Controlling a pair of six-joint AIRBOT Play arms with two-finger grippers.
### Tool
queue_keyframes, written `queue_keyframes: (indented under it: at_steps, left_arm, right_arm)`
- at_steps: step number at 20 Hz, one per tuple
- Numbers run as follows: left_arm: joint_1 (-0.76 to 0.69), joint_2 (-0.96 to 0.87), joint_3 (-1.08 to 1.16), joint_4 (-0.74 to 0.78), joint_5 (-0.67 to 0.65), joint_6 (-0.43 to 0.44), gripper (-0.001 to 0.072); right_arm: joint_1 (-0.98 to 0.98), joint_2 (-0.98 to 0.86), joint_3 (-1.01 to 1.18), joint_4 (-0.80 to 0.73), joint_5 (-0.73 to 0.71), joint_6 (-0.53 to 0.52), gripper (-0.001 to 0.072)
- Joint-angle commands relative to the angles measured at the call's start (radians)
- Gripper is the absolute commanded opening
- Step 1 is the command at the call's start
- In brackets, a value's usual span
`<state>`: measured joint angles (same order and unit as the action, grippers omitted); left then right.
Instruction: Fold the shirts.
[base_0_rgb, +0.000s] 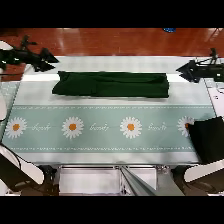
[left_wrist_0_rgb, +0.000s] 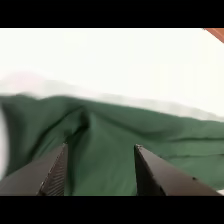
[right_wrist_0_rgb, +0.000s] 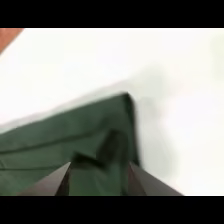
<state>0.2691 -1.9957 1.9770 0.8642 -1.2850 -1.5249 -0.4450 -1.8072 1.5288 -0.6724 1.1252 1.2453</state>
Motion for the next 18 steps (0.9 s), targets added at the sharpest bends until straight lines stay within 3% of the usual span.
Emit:
queue_keyframes:
  at_steps: [1, 4, 7, 9, 17, 18]
  left_arm:
    - [0.049, 0.116, -0.023, 0.236, -0.114, -0.021, 0.0506]
    - [-0.002, 0.292, -0.269, 0.250, 0.006, 0.019, 0.0506]
    - [-0.109, 0.485, -0.518, 0.216, 0.196, 0.098, 0.0507]
    - [-0.181, 0.575, -0.612, 0.206, 0.260, 0.105, 0.0507]
    - [-0.343, 0.611, -0.625, 0.206, 0.330, 0.118, 0.0507]
    - [-0.354, 0.611, -0.625, 0.205, 0.345, 0.118, 0.0507]
  right_arm:
    - [-0.069, 0.080, -0.070, -0.150, 0.068, 0.042, 0.0404]
    - [-0.050, 0.087, -0.204, -0.108, -0.019, 0.037, 0.0404]
    - [-0.005, 0.040, -0.218, -0.027, -0.057, -0.002, 0.0404]
    - [0.026, 0.003, -0.218, -0.006, -0.059, -0.013, 0.0404]
    - [0.159, -0.077, -0.160, 0.043, -0.099, -0.016, 0.0406]
    - [0.184, -0.085, -0.142, 0.043, -0.099, -0.014, 0.0370]
